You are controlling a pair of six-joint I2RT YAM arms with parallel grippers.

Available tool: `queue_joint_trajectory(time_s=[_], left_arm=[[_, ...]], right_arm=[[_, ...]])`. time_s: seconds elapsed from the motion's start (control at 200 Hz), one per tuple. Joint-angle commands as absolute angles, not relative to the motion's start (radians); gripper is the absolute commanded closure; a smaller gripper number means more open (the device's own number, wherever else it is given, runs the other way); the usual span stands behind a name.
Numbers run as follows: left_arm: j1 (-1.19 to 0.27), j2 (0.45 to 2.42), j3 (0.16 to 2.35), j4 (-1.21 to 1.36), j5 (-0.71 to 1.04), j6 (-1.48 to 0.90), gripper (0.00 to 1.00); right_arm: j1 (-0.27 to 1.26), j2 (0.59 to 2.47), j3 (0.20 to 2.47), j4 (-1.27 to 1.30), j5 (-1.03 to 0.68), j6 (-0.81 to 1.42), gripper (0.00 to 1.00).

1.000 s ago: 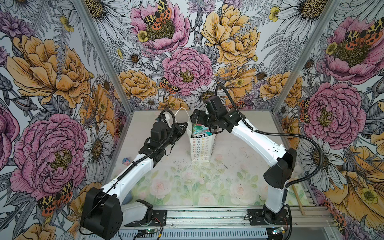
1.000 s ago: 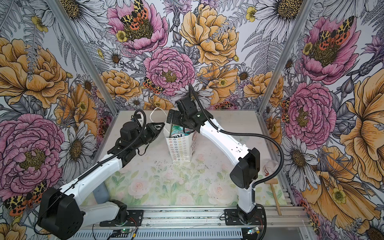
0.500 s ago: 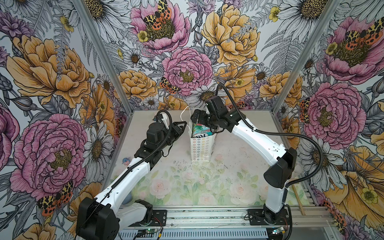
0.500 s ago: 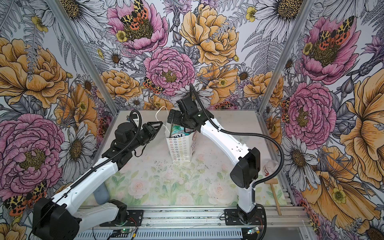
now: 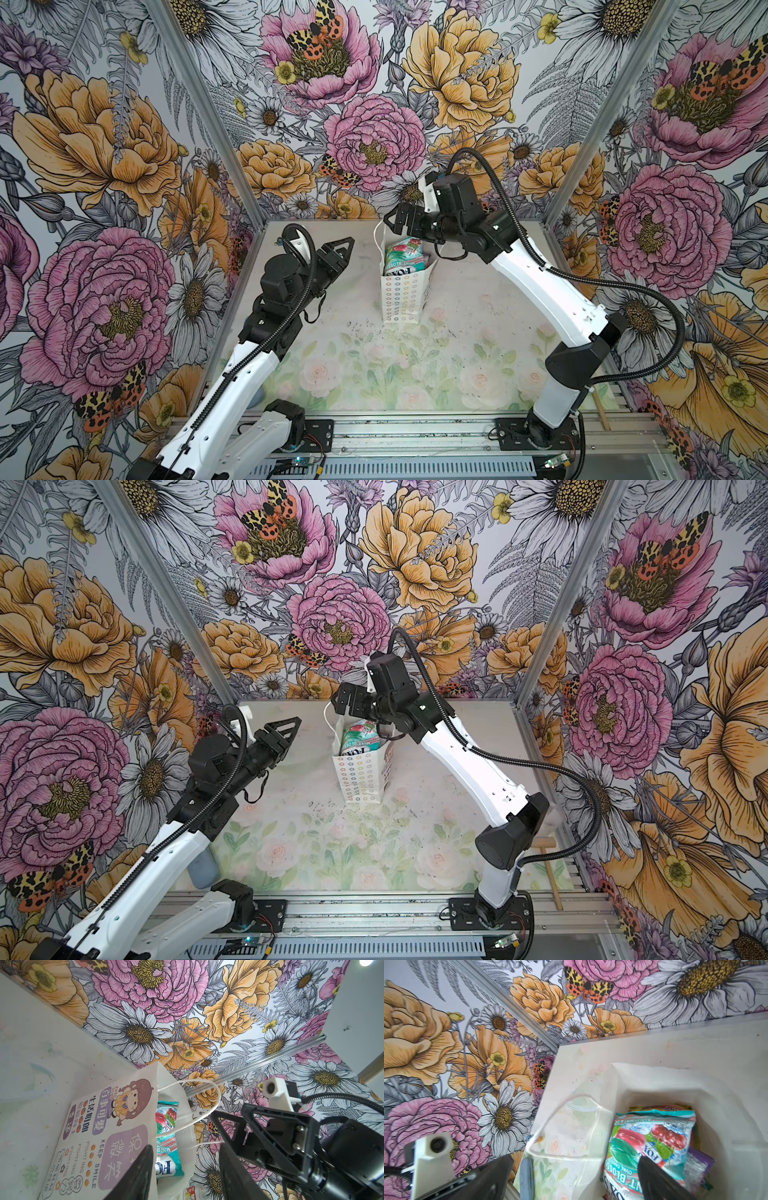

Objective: Place the snacks into the paper bag

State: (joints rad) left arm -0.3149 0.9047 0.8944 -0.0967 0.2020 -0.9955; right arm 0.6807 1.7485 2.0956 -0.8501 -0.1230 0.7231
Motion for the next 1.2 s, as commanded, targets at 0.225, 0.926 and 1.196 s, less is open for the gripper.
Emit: queue_joint_trajectory(time_s=[0.225,0.926,1.196], left_arm=[[-0.253,0.869,0.975,-0.236,0.144,-0.916,0.26],[-0.159,0.792,0.949,-0.199,-0.015,-0.674,0.01],[-0.145,0.772,0.848,-0.099,-0.09,-0.476,0.01]], right_arm=[[0.664,1.641,2.256,-1.142,-0.13,0.429,0.0],[0.44,1.134,1.619,-0.997,0.178,0.129,0.0],[0.307,0.904,1.086,-0.529,0.166,0.03,0.0]])
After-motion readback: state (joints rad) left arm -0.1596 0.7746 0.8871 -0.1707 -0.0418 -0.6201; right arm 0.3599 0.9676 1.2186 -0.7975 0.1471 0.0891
